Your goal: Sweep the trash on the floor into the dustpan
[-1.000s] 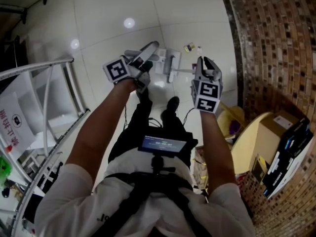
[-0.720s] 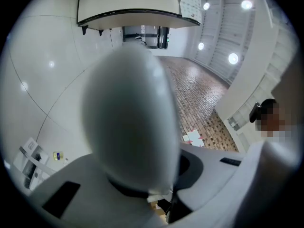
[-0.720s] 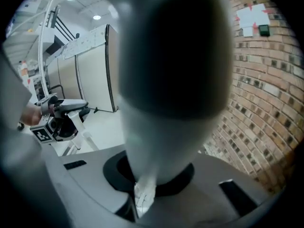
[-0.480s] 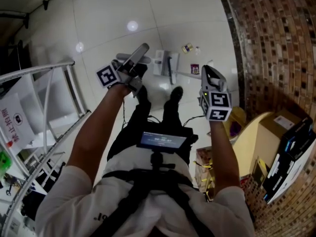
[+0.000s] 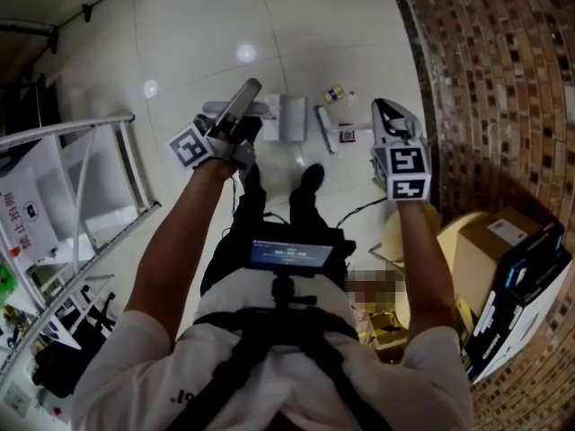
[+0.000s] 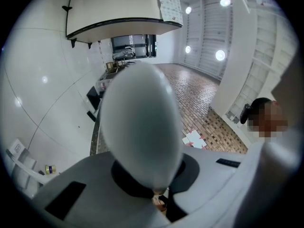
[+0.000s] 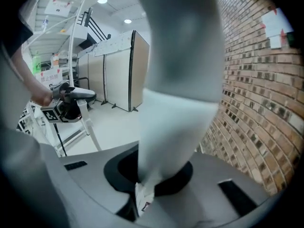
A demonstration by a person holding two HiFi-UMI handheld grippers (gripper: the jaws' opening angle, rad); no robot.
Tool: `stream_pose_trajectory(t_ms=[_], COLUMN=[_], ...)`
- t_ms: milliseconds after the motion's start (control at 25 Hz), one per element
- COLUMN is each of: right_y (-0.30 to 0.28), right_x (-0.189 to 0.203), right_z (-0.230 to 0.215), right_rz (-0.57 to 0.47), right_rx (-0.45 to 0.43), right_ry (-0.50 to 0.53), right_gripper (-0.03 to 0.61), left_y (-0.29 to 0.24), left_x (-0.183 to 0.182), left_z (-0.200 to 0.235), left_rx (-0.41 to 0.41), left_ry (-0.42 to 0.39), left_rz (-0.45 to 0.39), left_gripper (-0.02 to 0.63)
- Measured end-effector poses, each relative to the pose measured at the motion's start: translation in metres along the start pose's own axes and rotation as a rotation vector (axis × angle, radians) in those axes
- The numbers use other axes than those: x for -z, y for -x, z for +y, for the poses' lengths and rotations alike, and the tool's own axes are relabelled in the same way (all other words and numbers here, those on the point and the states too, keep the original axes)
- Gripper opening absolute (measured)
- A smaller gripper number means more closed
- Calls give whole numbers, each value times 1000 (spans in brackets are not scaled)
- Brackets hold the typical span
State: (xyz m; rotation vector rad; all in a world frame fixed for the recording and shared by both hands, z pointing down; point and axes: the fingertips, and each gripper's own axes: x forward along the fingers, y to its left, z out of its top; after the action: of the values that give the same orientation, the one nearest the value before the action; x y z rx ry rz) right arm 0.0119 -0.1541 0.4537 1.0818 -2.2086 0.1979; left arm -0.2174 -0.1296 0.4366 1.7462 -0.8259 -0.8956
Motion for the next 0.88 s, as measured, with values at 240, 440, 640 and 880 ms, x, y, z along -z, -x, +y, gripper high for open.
stream_pose_trajectory(t_ms=[240, 440, 640, 880], right_y=[-36, -69, -105, -110], right_x=[-33, -67, -60, -16], right_z=[-41, -60, -62, -34], right_rz=[-56, -131, -160, -137], right_rx=[-12, -24, -19, -38], right_ry=[105, 207, 276, 174], right_gripper=[0, 0, 2, 12], left_y=[-10, -15, -18, -15], left_x=[0, 3, 4, 3], left_z=[2, 1, 1, 5], left_rx=[-31, -54, -62, -74], left_ry=[-17, -22, -13, -25], left_rz=[-44, -64, -71, -63], left_gripper=[0, 0, 0, 0])
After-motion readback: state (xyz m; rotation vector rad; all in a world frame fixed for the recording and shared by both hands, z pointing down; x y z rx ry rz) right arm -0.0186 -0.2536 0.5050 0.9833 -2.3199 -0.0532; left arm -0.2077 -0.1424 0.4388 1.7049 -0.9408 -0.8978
